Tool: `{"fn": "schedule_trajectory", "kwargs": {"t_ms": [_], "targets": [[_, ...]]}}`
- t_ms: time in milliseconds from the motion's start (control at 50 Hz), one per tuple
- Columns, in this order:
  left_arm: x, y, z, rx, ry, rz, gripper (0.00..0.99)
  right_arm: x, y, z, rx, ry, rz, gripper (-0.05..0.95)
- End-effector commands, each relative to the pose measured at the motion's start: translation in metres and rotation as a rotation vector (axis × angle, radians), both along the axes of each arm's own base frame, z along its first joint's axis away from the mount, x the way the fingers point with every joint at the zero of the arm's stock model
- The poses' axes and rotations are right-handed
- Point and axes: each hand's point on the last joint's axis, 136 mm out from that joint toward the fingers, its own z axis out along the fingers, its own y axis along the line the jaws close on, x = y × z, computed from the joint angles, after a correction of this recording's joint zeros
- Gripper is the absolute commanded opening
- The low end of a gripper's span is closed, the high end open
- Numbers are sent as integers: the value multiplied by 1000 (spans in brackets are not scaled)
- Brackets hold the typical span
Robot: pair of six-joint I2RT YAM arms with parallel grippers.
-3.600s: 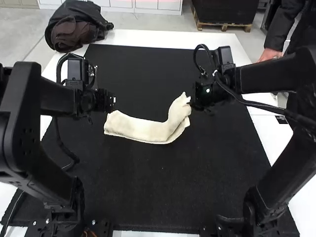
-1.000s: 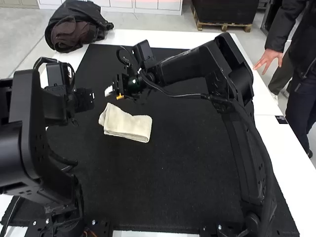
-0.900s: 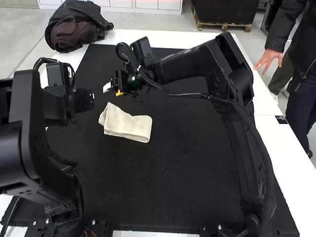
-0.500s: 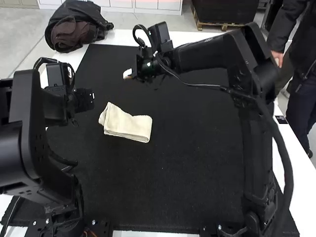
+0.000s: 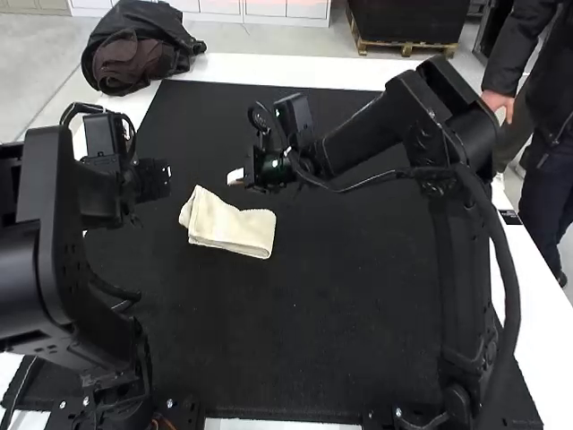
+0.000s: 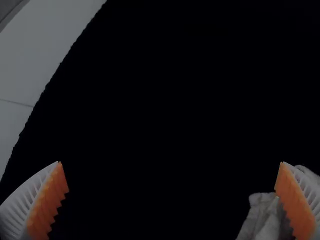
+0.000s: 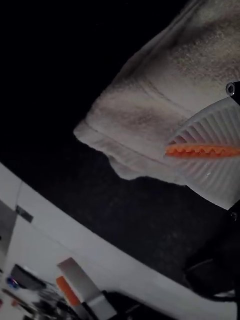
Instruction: Fold the towel.
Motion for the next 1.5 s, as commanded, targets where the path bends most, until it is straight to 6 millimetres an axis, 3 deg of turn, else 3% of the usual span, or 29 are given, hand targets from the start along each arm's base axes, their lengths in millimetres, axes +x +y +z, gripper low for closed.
{"fn": "schedule_trajectory", "kwargs": {"t_ms": [0, 780, 1220, 1280, 1340, 1480], "targets": [[1, 1, 9, 4, -29, -5, 969, -13, 12, -10, 13, 23, 38, -25], [8, -1, 22, 9, -72, -21, 969, -6, 47, -64, 95, 14, 67, -25], [9, -1, 23, 4, -76, -29, 969, -24, 50, -135, -8, -23, 98, -25], [9, -1, 22, 3, -74, -30, 969, -23, 49, -132, -4, -17, 91, -25], [10, -1, 25, 5, -80, -30, 969, -16, 49, -115, 22, -21, 75, -25], [15, -2, 36, 5, -91, -39, 969, 12, 42, -36, 107, -74, 20, -23]]}}
